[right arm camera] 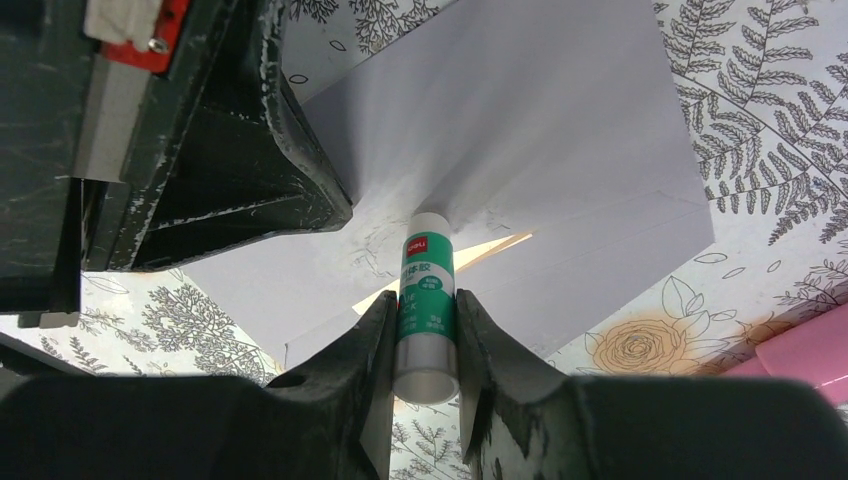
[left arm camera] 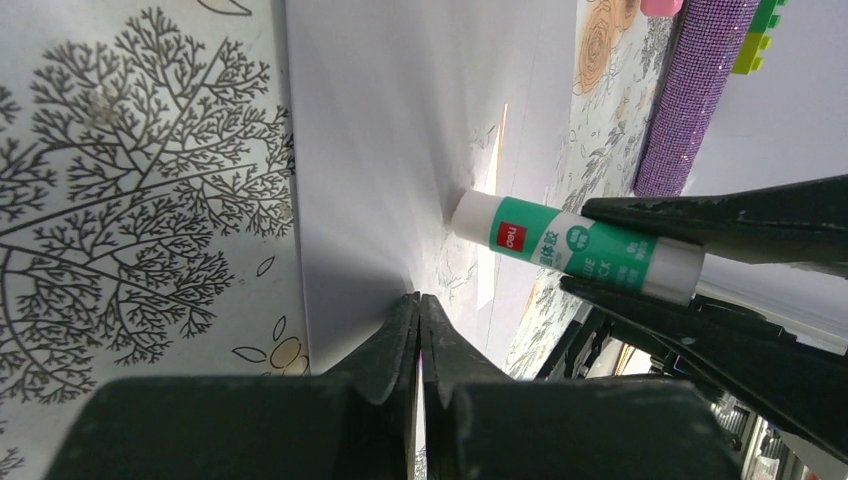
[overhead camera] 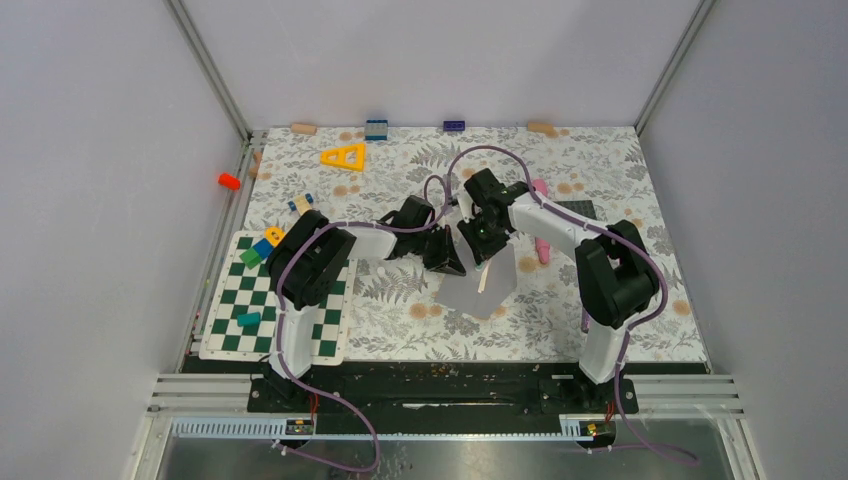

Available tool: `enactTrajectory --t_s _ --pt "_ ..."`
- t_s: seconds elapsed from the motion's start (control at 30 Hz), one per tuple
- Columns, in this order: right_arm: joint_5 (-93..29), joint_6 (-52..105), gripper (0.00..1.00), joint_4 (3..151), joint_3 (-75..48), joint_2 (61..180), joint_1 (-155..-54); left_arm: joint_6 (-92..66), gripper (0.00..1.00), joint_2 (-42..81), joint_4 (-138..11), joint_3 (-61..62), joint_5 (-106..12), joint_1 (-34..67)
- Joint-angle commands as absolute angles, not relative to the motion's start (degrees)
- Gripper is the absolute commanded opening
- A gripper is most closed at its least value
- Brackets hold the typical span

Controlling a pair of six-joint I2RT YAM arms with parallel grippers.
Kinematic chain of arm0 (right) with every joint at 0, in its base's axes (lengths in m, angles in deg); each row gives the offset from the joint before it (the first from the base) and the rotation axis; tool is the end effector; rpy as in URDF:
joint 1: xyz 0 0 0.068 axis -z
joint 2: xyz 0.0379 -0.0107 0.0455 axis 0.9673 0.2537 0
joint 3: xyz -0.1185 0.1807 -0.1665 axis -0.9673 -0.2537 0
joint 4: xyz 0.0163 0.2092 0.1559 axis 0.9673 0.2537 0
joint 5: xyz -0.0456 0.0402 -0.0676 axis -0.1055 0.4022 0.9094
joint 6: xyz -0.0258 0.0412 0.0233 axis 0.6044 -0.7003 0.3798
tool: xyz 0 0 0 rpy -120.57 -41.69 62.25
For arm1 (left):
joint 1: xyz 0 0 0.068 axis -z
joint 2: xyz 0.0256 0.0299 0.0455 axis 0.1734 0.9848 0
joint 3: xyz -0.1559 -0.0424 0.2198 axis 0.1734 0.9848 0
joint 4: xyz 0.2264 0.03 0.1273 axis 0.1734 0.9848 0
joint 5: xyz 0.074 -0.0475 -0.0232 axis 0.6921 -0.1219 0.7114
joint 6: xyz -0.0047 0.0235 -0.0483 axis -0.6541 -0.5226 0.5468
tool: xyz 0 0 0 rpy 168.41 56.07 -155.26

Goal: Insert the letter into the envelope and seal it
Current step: Paint the envelope at the center of the board.

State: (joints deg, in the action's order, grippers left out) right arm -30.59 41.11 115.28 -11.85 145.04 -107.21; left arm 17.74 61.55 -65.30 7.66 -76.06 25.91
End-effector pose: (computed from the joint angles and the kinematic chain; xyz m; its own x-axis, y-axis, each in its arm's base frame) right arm 0.3184 0.2031 0.2006 -0.7034 -0.5931 -0.3918 -0.6612 0.7482 0.0543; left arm 0.3176 -0.2565 0.1116 -0.9802 0.0528 -0.1908 0.1839 0.5997 -0.7788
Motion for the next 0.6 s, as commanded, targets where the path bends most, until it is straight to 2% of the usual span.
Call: enactTrajectory --t_s 0.0,0.57 --pt "-33.3 42.6 0.0 114.4 -13.4 142.7 -110.2 14.7 0.0 64.5 -63.7 7.2 -68.2 26.7" --pt "-35.5 44.1 0.0 115.2 -18.4 138.2 -115.2 14.8 0.0 64.5 -63.6 7.3 -67.6 26.8"
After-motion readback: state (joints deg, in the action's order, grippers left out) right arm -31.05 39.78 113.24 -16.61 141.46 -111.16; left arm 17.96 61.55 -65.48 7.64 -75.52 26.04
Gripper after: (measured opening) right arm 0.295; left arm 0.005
